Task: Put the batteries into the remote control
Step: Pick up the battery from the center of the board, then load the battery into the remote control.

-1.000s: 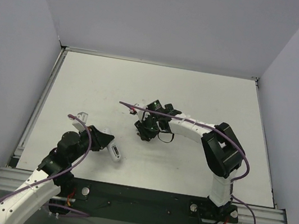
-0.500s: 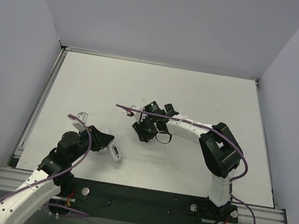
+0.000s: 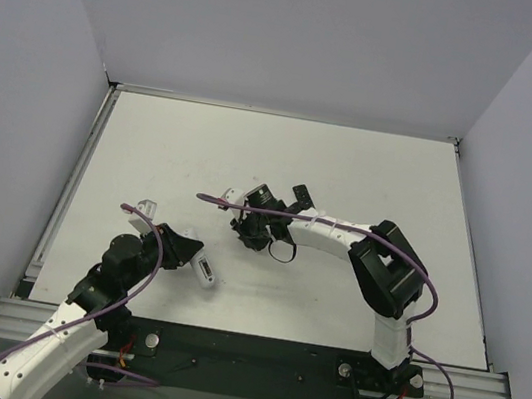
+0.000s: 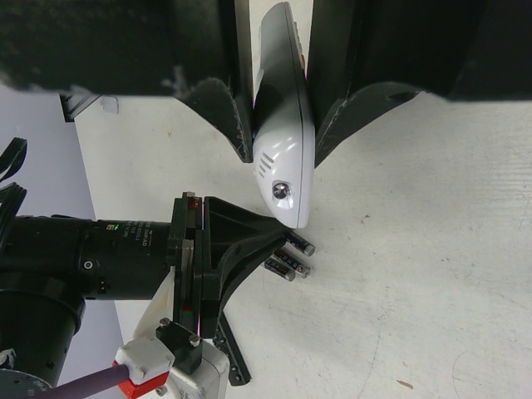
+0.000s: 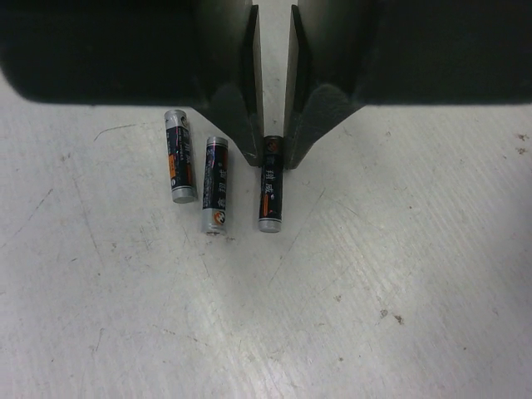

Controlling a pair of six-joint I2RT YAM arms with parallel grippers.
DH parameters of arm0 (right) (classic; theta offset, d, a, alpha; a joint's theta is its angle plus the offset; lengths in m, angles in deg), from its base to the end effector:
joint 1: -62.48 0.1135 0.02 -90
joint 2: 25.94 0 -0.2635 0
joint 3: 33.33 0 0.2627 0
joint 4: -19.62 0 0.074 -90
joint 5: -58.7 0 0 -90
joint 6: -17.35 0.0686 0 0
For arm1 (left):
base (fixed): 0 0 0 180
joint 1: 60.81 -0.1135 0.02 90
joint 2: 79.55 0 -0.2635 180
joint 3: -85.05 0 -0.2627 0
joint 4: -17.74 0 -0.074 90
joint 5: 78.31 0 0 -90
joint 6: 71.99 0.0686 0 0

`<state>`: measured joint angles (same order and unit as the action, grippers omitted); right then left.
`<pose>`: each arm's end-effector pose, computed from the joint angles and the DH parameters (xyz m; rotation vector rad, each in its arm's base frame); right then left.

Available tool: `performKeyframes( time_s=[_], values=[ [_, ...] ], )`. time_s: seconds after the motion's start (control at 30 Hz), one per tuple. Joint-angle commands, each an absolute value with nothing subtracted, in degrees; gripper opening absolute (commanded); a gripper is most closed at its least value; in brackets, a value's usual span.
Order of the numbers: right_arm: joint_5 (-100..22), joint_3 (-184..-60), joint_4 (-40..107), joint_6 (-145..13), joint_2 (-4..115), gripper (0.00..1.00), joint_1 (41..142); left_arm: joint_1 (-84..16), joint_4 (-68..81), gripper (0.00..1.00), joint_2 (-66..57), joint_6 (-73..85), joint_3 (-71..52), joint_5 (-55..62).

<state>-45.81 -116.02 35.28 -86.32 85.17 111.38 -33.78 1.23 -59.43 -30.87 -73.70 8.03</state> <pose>0.2808 0.3480 0.1366 -1.3483 1.9712 0.5951 0.1517 -0.0823 0.1715 -0.3238 1.9286 -0.9656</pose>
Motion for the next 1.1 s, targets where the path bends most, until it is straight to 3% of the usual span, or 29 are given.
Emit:
performKeyframes(
  time_s=[0.0,0.57,1.07],
  values=[
    [-44.13,-113.50,35.73,-84.34,83.76,0.00,111.87,-33.65,4.53,0.00,-60.04,-31.30,-74.02,8.35],
    [-43.08,-113.94,48.37,-72.74,61.17,0.00,120.66,-33.65,20.88,0.00,-63.38,-39.38,-81.75,9.66],
    [-42.99,-122.90,54.27,-66.41,65.73,0.00,126.55,-33.65,25.98,0.00,-62.15,-42.55,-84.12,11.25]
  ],
)
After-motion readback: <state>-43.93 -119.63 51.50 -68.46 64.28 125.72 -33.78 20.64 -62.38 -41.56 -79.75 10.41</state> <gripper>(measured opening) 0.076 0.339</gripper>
